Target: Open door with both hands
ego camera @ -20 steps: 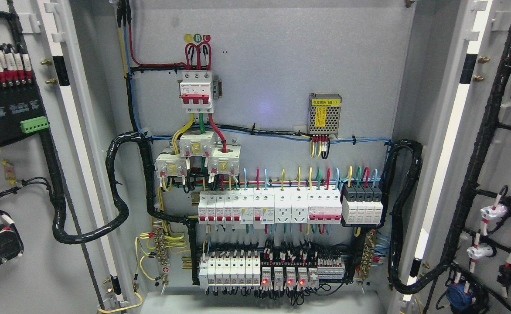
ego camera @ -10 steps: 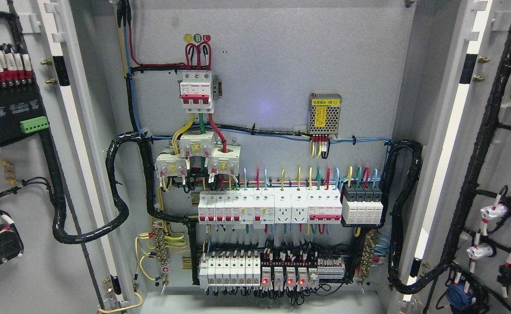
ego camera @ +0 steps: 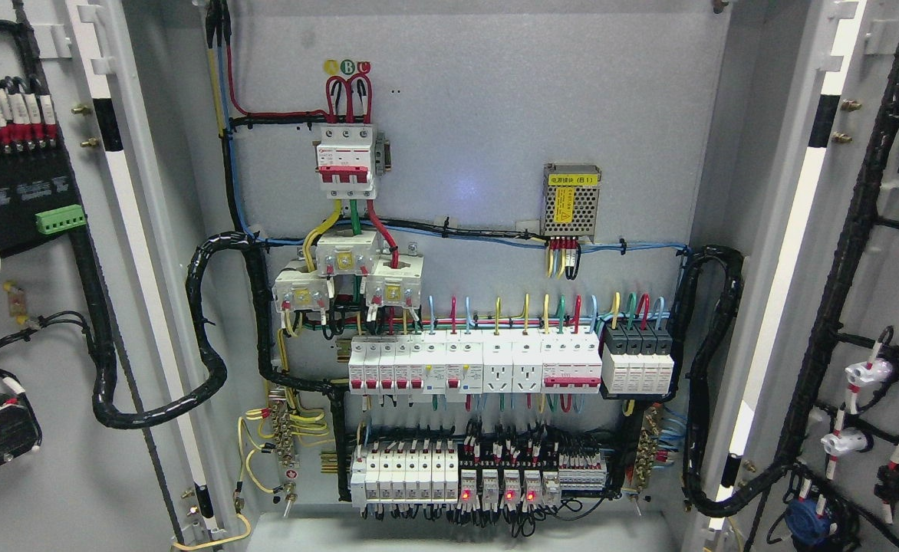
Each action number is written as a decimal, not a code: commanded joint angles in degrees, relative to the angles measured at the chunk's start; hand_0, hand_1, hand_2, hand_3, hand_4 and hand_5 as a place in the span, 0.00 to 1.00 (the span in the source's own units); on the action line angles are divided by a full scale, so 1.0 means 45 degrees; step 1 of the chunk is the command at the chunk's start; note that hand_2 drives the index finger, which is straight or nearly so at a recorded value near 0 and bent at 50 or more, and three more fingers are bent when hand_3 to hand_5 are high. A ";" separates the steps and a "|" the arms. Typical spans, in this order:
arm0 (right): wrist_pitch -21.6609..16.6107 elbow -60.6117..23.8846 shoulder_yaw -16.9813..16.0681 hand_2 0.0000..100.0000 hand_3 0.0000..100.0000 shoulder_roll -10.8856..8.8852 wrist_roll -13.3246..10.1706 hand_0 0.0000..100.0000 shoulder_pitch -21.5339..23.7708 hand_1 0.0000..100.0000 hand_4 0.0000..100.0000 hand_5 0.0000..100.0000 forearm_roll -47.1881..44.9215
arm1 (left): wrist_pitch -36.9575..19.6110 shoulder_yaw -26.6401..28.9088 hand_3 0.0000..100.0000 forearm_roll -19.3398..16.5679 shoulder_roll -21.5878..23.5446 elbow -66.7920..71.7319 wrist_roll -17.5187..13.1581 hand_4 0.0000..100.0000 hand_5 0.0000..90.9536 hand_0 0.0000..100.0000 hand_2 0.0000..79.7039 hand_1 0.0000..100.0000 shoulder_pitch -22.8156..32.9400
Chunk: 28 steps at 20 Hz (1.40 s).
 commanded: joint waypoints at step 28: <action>0.0037 1.8533 0.1982 0.00 0.00 0.4621 -0.0977 0.00 -0.2875 0.00 0.00 0.00 0.2806 | 0.0951 -0.1771 0.00 -0.4974 -0.3969 2.1063 -0.2130 0.00 0.00 0.00 0.00 0.00 -0.5877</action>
